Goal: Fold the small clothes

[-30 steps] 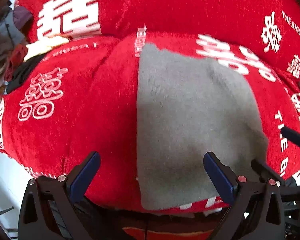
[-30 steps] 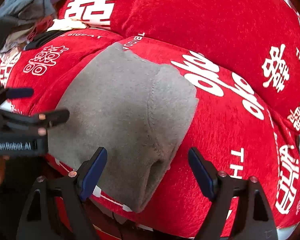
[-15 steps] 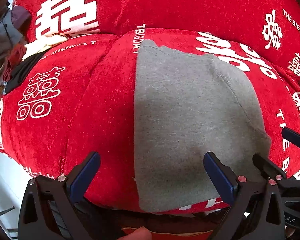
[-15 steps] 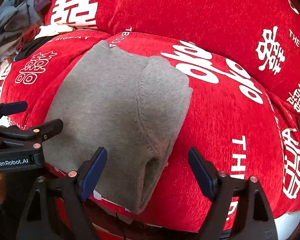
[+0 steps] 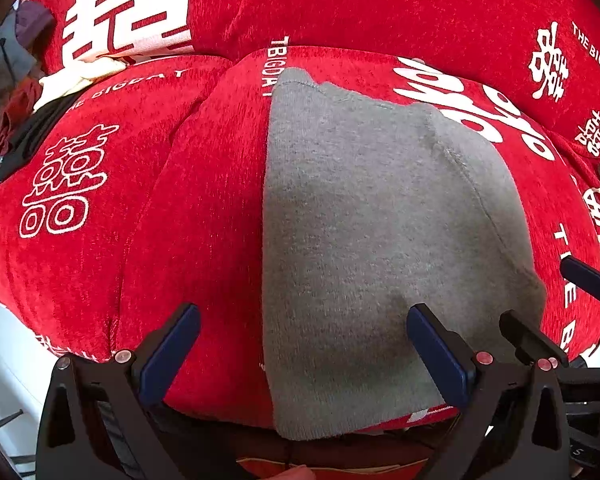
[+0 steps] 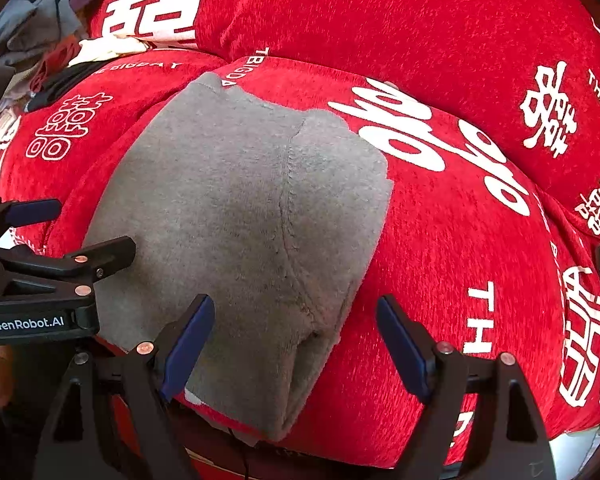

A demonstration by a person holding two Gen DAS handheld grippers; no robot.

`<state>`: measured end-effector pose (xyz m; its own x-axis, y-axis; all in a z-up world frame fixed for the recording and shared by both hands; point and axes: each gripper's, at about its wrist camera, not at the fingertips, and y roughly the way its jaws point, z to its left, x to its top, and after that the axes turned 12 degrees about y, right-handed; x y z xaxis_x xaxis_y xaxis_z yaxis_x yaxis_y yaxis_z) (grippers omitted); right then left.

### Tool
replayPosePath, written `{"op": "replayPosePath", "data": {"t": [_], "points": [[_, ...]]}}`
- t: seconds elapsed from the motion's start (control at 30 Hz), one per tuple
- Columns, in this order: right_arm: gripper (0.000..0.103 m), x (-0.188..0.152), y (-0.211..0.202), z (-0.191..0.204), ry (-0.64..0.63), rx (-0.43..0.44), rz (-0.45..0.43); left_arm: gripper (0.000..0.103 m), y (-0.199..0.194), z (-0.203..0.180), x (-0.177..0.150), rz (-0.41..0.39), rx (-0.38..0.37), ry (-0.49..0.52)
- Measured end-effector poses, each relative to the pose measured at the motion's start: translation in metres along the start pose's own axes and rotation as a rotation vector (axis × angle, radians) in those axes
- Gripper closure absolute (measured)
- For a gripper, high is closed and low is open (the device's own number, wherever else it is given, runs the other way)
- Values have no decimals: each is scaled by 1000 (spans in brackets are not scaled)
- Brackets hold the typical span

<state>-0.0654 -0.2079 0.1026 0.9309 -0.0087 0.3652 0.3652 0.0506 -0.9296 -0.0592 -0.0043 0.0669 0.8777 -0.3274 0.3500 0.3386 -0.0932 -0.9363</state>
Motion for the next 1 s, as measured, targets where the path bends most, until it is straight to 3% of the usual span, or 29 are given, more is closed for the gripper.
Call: {"op": "replayPosePath", "data": {"t": [1.0], "points": [[18,15,13,17,-42,-56,50,0,16,16,7,11,-81,-28]]}}
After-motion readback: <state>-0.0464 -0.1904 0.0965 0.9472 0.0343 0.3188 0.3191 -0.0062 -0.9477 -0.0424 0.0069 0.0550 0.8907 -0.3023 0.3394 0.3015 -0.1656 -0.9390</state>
